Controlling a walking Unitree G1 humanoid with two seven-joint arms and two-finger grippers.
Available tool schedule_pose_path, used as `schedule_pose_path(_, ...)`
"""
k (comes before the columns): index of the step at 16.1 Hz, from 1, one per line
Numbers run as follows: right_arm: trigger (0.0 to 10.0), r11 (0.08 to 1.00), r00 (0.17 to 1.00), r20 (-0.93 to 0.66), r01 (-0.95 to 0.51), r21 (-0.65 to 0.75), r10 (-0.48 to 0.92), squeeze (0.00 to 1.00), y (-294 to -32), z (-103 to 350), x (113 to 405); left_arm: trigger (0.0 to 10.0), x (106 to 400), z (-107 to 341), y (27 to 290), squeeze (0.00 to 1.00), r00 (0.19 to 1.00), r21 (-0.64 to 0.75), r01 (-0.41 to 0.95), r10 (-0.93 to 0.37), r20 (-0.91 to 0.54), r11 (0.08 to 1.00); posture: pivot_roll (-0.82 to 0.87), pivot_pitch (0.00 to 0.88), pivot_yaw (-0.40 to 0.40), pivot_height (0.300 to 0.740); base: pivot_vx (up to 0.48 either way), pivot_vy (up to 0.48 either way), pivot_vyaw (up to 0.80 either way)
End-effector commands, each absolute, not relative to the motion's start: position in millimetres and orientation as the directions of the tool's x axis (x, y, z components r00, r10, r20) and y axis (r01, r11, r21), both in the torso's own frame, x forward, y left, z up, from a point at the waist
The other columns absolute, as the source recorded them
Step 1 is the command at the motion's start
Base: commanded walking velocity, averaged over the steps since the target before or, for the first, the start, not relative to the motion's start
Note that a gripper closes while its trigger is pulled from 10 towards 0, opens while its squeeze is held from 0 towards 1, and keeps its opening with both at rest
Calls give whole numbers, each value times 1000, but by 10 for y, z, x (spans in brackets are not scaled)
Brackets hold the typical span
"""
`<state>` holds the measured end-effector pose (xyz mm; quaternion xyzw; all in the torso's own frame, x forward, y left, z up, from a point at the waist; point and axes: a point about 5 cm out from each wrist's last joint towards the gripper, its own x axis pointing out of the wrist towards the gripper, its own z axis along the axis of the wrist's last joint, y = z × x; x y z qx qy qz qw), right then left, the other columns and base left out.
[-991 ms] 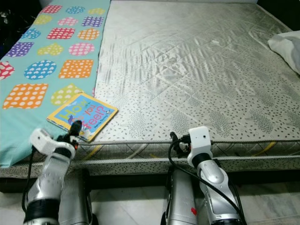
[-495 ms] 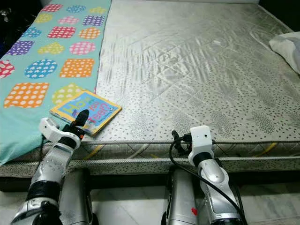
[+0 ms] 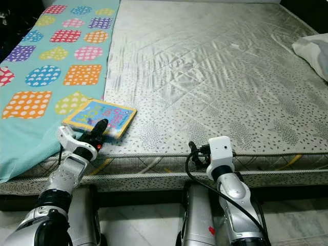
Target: Clean up the room
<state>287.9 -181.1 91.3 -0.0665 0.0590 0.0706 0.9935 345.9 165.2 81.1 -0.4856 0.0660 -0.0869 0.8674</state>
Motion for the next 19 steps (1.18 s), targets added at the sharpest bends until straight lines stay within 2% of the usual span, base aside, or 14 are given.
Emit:
schedule_pose_path(1,10000,983,986,-120,-132,-130,116,0,-1841,918,2889,0,3438,796,1651,0,974,-837,111,-225,-15,536,-153,57,-11,476,0,0,0)
schedule_pose_path(6,10000,983,986,-119,-133,-128,118,0,-1823,906,2907,0,3421,822,1662,0,974,-836,167,-220,56,523,-146,42,-12,476,0,0,0)
schedule_pose_path(9,10000,982,986,-116,-134,-130,120,0,-1821,905,2920,0,3422,883,1677,0,970,-882,213,-200,139,421,-145,35,-12,476,0,0,0)
schedule_pose_path(14,10000,981,986,-114,-137,-134,122,0,-1822,900,2929,0,3401,851,1682,0,971,-887,207,-199,134,413,-143,31,-13,476,0,0,0)
schedule_pose_path(16,10000,982,986,-112,-137,-134,122,0,-1819,897,2932,0,3389,843,1709,0,978,-839,183,-178,105,512,-144,24,-7,476,0,0,0)
schedule_pose_path(17,10000,983,987,-107,-132,-129,119,0,-1822,913,2943,0,3375,865,1728,0,983,-730,172,-168,79,662,-143,21,-4,476,0,0,0)
schedule_pose_path(18,10000,987,989,-101,-123,-103,112,0,-1821,936,2963,0,3342,925,1801,0,992,-559,128,-109,67,819,-138,18,1,476,0,0,0)
schedule_pose_path(19,10000,991,989,-102,-115,-74,107,0,-1814,942,2971,0,3322,959,1825,0,992,-507,125,-97,82,853,-129,13,8,476,0,0,0)
